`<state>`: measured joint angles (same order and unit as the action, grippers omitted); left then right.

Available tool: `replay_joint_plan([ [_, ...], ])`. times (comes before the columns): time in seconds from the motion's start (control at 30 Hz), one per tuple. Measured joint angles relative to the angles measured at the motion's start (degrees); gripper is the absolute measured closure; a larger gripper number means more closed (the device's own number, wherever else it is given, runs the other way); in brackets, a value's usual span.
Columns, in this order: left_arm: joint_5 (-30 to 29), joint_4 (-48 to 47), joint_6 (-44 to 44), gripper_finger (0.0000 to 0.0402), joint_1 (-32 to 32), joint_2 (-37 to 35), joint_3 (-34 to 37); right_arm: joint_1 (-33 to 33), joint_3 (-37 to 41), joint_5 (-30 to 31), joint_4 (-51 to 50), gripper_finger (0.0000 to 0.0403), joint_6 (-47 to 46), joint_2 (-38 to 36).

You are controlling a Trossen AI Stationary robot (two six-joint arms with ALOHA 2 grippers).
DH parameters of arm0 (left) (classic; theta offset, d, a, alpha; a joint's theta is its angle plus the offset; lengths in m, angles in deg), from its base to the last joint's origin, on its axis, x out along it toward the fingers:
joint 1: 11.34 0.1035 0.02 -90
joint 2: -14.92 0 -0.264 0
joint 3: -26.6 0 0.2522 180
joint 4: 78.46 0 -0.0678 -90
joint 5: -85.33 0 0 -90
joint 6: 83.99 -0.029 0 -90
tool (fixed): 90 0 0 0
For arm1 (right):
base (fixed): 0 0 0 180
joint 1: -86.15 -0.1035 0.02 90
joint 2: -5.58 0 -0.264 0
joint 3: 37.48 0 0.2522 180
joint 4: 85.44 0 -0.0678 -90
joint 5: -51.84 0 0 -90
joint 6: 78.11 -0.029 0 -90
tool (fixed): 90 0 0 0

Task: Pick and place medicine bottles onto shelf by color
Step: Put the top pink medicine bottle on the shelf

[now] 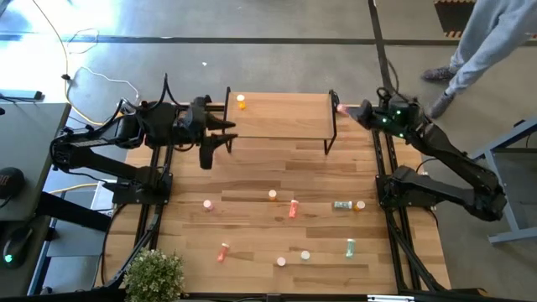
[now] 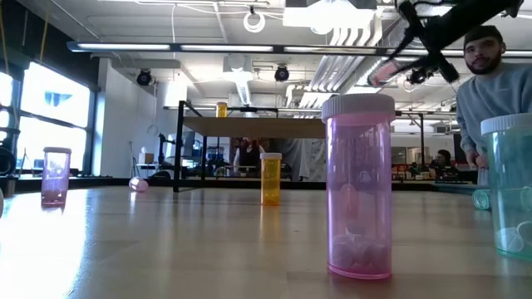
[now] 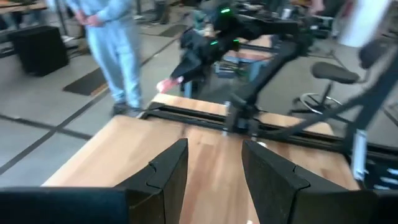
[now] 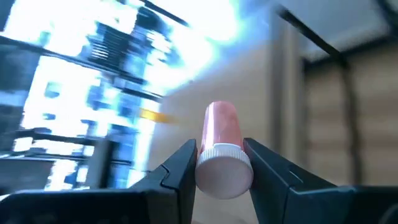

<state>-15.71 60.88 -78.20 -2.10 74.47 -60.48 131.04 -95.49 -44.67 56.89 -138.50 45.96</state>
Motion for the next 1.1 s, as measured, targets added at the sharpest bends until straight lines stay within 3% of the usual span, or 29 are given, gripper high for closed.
replay_joint_plan([
  [0.27, -0.07, -0.39, 0.04, 0.0261, 6.78, 0.01, 0.0, 1.4, -0.11, -0.84, 24.57, 0.0295, 9.21, 2.9],
  [0.43, -0.1, -1.22, 0.03, 0.0261, 10.85, 0.01, 0.0, 2.79, -7.47, -1.1, 24.92, 0.0295, 20.19, 7.59],
  [0.53, -0.09, -1.91, 0.01, 0.0261, 12.8, 0.01, -0.02, 4.03, -14.97, -1.23, 17.97, 0.0295, 27.17, 12.28],
  [0.73, -0.09, -4.79, -0.19, 0.0261, 15.47, 0.01, -0.02, 6.35, -33.23, -1.09, -7.21, 0.0295, 36.69, 24.82],
  [1.1, 0.04, -8.48, 1.55, 0.0261, 16.29, 0.01, -0.02, 5.85, -61.73, -0.95, -43.87, 0.0295, 52.78, 48.43],
])
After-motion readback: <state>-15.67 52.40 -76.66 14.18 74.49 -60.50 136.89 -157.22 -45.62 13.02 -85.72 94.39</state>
